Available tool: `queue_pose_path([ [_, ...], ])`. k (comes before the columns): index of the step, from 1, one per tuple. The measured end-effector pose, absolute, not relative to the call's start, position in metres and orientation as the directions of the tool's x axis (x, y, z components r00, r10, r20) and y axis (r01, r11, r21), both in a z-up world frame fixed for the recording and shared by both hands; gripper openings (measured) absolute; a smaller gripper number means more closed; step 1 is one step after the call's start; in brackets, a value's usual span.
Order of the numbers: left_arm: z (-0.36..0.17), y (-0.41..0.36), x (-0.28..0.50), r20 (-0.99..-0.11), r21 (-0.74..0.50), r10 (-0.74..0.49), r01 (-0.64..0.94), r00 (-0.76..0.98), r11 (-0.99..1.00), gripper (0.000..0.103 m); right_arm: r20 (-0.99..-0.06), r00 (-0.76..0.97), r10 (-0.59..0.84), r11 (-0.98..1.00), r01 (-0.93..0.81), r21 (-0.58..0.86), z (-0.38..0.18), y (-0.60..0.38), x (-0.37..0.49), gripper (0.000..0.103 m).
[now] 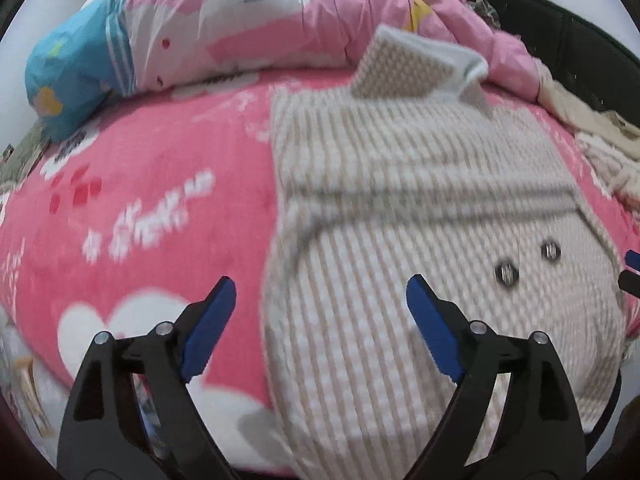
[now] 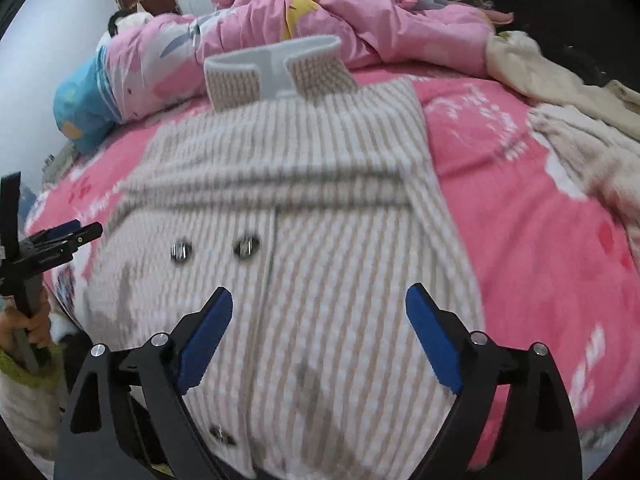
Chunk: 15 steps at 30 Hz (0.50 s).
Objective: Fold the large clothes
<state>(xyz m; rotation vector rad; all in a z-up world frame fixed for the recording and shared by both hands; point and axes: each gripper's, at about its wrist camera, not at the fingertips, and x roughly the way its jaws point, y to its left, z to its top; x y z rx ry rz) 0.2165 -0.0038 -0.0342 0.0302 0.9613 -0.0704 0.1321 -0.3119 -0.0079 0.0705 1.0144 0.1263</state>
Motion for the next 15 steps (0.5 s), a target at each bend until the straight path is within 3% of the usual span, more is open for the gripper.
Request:
queue_pose_path([
  [6,-0.076,-0.027,0.189,-0.855,0.063,0.017,0.072,0.518,0.995,0.087,-0.862,0.5,0.086,0.996,-0.06,0.065,-0.041,-0.295,0.103,0.091],
  [9,-0.083,-0.029,0.183,-0.831,0.1,0.06,0.041,0.553,0.994,0.095,-0.88,0.473,0.03,0.998,-0.056,0.004,-0.065,-0.29,0.108,0.096],
  [15,-0.091,-0.005,0.184,-0.85,-0.065,-0.049,-0.013,0.524,0.998,0.096,-0.882,0.47,0.031,0.999,-0.047,0.01,-0.067,-0.29,0.107,0.097],
])
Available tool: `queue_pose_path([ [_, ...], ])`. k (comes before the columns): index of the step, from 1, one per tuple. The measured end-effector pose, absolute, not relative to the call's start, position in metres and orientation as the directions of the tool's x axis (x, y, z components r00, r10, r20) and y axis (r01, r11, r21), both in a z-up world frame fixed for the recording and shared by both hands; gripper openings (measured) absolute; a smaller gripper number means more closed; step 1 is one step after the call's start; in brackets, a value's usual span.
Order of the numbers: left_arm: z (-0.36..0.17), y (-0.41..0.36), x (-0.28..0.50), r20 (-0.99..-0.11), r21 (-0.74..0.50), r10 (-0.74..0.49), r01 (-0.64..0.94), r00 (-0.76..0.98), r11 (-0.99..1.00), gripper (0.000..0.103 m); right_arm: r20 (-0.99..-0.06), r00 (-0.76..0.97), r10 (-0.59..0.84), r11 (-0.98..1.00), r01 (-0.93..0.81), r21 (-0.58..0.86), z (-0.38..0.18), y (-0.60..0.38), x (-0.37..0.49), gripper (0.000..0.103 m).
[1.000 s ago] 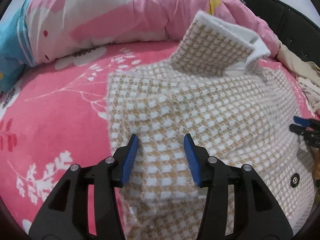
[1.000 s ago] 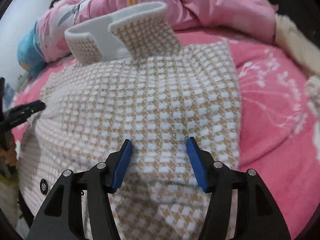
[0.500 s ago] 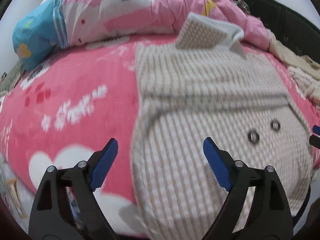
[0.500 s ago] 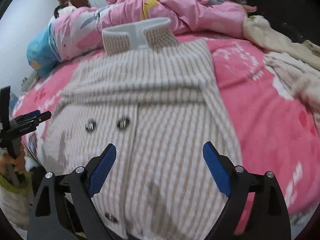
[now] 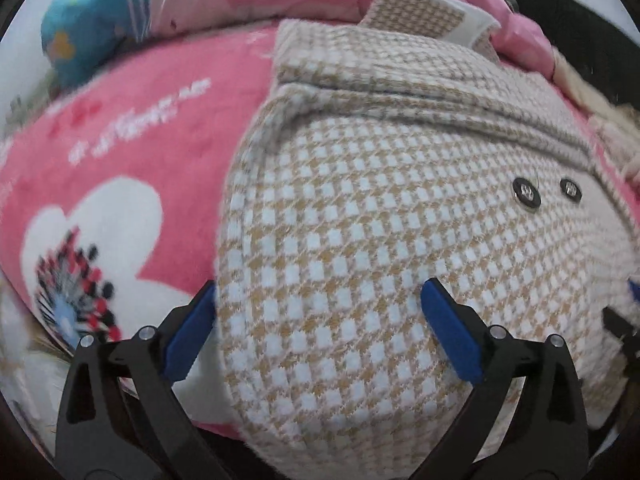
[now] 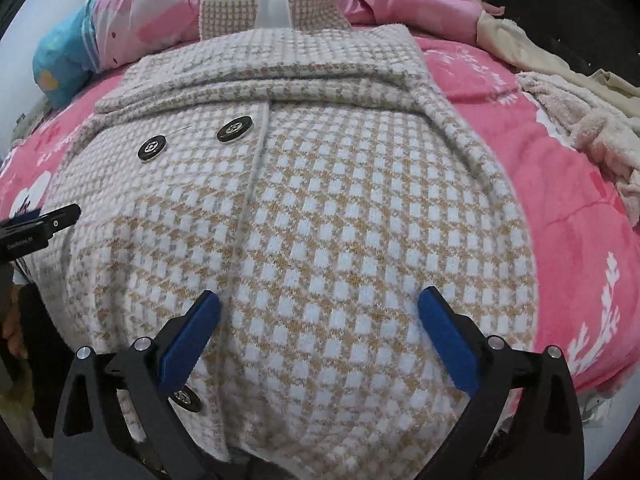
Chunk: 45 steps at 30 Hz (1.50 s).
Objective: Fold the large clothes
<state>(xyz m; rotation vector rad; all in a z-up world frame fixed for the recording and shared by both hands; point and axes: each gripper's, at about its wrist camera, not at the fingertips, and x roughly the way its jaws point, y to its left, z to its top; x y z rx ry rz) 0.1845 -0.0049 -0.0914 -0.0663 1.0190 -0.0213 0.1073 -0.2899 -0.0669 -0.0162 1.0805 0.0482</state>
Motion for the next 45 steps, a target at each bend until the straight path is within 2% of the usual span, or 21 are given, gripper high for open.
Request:
queue_pose_path([
  [13,-0.095,-0.008,0.179,-0.856,-0.054,-0.046,0.0,0.516,0.999,0.097,-0.901,0.432,0.038,0.999,-0.017,0.034,-0.069,-0.295,0.113,0.097],
  [29,-0.096,0.006,0.186,-0.849,-0.098,-0.091,0.014,0.521,0.995,0.097,-0.911,0.412,0.017,1.0,0.013,0.024,-0.073,-0.293,0.114,0.097],
  [40,-0.09,0.008,0.176,-0.824,-0.085,-0.084,0.023,0.56,0.996,0.096,-0.898,0.439,0.02,1.0,0.01,0.027,-0.073,-0.293,0.109,0.097],
  [45,-0.072,0.005,0.145,-0.774,-0.042,-0.075,0.068,0.628,0.997,0.096,-0.896,0.442,0.036,0.999,-0.007,0.036,-0.073,-0.297,0.107,0.097],
])
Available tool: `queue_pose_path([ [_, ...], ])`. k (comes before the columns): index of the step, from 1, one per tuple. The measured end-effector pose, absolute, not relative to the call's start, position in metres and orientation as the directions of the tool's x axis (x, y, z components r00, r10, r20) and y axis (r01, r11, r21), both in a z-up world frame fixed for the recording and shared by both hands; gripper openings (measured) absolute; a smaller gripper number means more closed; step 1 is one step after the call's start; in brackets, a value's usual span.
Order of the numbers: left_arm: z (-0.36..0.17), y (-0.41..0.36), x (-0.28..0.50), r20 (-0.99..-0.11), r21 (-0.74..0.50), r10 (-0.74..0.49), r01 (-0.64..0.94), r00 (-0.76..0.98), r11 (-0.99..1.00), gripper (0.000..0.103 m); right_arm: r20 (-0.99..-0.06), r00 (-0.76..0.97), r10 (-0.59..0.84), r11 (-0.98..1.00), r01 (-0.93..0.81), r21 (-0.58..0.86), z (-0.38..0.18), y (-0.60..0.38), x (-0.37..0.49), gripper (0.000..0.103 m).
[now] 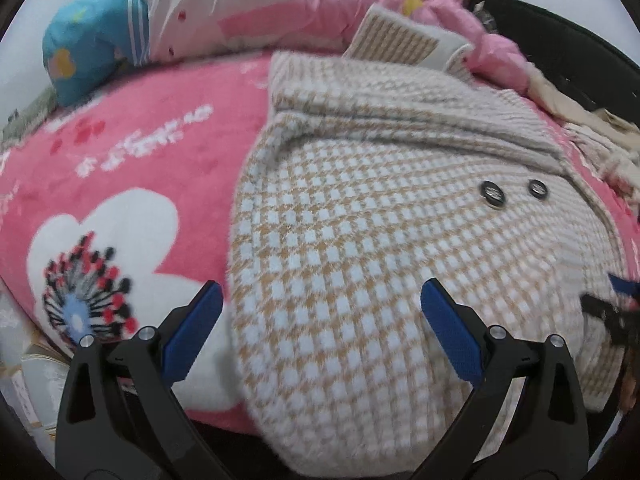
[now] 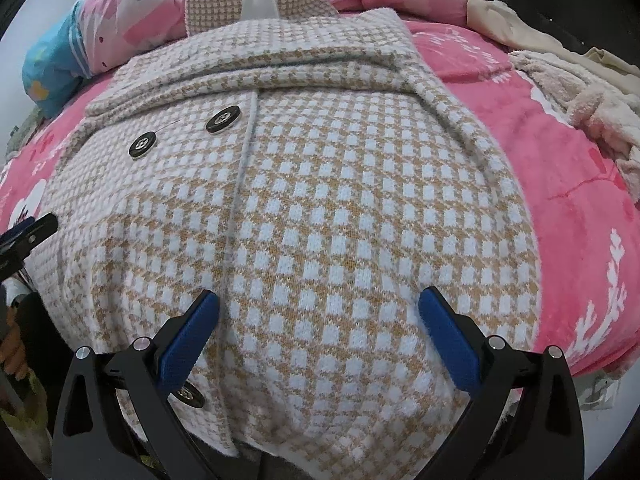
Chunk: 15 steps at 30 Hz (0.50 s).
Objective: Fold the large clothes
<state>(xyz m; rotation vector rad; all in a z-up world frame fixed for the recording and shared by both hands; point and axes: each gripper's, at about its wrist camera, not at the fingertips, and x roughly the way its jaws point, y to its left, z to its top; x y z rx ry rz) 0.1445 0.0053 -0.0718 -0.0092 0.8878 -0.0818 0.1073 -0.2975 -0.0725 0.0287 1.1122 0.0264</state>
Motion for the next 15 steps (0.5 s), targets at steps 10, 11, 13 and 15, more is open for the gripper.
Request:
queue_pose_path([
  [10,-0.08,0.011,0.05,-0.734,0.048,-0.075,0.162,0.675,0.986,0.096,-0.878,0.474,0.065,0.997,-0.068,0.038,-0.074,-0.3,0.098,0.097],
  [11,-0.083,0.012,0.042,-0.737,0.038,-0.082,0.163,0.671,0.986,0.096,-0.875,0.48,0.067,0.997,-0.073,0.037,-0.074,-0.3,0.096,0.097],
  [13,-0.089,0.014,0.032,-0.739,0.017,-0.096,0.161,0.667,0.987,0.096,-0.869,0.489,0.07,0.996,-0.08,0.035,-0.074,-0.3,0.093,0.097],
  [15,-0.096,0.015,0.026,-0.75,-0.027,-0.121,0.153,0.65,0.988,0.095,-0.867,0.494,0.072,0.996,-0.085,0.035,-0.074,-0.3,0.091,0.097],
])
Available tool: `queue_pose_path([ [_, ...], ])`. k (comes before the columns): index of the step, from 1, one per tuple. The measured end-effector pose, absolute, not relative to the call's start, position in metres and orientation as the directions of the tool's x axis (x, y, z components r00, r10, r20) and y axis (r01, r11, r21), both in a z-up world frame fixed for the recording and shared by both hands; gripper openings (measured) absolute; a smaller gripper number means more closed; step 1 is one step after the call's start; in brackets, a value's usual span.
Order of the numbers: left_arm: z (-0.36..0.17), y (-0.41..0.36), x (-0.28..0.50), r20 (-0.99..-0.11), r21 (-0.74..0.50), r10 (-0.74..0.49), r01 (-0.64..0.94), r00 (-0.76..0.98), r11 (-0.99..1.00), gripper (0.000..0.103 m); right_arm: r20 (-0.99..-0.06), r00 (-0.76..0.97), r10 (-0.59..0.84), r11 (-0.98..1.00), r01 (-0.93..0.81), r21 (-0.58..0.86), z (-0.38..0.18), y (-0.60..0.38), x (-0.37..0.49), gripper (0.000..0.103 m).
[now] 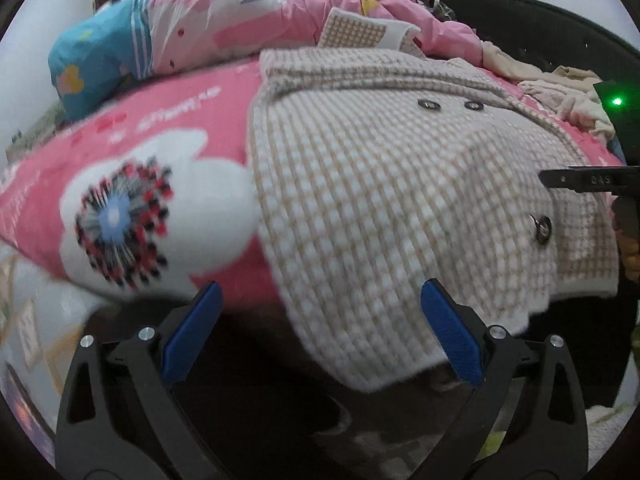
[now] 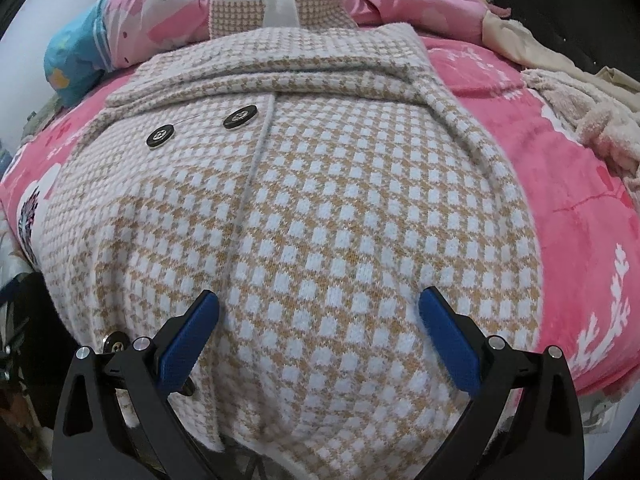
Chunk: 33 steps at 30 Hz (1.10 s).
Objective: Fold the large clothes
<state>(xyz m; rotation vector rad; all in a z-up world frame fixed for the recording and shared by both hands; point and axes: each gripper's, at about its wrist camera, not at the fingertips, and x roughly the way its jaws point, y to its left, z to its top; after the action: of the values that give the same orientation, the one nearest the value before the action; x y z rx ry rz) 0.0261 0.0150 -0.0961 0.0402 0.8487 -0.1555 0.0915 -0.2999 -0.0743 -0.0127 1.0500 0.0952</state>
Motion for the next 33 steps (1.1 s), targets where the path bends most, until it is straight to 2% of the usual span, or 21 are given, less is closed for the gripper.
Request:
queue_pose_path([
  [3,-0.108,0.018,0.026,-0.768,-0.089,-0.149,0.127,0.622,0.988,0.095,-0.863,0.498,0.08,0.995,-0.093,0.038,-0.075,-0.301,0.089,0.097],
  [5,-0.116,0.017,0.027,-0.781,-0.094,-0.152,0.126,0.605,0.988,0.091,-0.86,0.503,0.087,0.994,-0.099,0.043,-0.075,-0.302,0.087,0.097],
  [7,-0.122,0.018,0.031,-0.792,-0.109,-0.161,0.123,0.589,0.986,0.08,-0.856,0.509,0.093,0.993,-0.104,0.046,-0.075,-0.304,0.084,0.097],
  [10,-0.133,0.028,0.039,-0.813,-0.172,-0.191,0.087,0.55,0.981,0.072,-0.851,0.516,0.102,0.992,-0.114,0.05,-0.076,-0.306,0.081,0.097],
  [19,-0.152,0.039,0.063,-0.837,-0.269,-0.258,0.048,0.482,0.962,0.069,-0.832,0.528,0.171,0.981,-0.169,0.095,-0.071,-0.321,0.067,0.097],
  [22,-0.155,0.036,0.068,-0.836,-0.295,-0.288,0.061,0.467,0.954,0.061,-0.818,0.52,0.247,0.968,-0.171,0.184,-0.064,-0.338,0.057,0.097],
  [28,-0.16,0.023,0.069,-0.84,-0.293,-0.299,0.085,0.453,0.952,0.061,-0.786,0.531,0.317,0.945,-0.102,0.312,-0.048,-0.387,0.016,0.097],
  [33,-0.164,0.016,0.067,-0.848,-0.288,-0.297,0.089,0.438,0.954,0.061,-0.801,0.489,0.345,0.92,-0.006,0.393,-0.06,-0.419,-0.009,0.097],
])
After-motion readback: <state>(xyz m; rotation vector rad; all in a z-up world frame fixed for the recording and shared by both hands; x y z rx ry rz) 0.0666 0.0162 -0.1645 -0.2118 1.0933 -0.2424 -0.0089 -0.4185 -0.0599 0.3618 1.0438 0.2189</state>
